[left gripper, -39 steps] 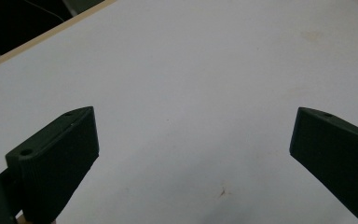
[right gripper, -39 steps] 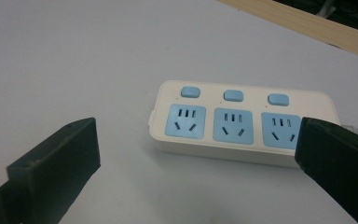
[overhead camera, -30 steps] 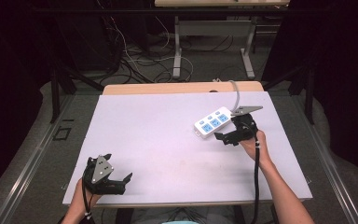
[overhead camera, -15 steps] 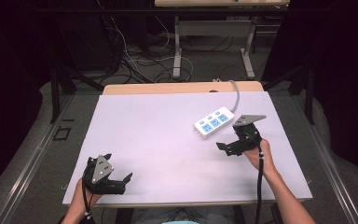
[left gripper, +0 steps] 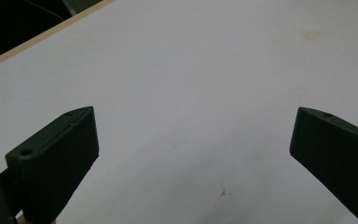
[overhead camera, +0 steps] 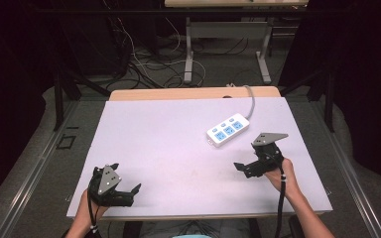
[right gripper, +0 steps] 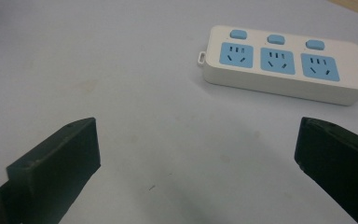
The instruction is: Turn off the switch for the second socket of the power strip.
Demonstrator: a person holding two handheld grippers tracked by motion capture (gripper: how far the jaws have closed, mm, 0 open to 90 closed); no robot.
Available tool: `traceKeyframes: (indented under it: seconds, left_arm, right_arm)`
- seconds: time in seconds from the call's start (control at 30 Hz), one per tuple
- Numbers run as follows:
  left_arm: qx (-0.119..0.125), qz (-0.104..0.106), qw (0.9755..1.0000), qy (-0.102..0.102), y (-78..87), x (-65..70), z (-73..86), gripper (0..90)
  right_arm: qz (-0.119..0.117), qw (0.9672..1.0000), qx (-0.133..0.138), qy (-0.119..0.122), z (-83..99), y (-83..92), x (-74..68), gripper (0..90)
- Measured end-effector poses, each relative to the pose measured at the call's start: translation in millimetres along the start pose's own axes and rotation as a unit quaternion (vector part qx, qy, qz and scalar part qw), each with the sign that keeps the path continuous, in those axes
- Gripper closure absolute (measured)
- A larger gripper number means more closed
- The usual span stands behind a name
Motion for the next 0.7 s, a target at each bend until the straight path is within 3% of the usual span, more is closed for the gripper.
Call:
traceKeyframes:
  seconds: [0.7]
  left_arm:
    - [-0.001,0.000,1.0000,-0.001,-0.2,0.2,0.0,0.9]
  right_arm:
    - [0.003,0.9998,-0.022,-0.001,33.3,11.5,-12.9,0.0]
Point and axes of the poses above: each handheld gripper's, and its own axes: y roughly backward along the jaws, z roughly out of its underside, x roughly to its right, the point moved 9 cm from there along -y, roughly forward along the jaws, and after that the axes turned 8 degrees about y, right-handed, at the moved point
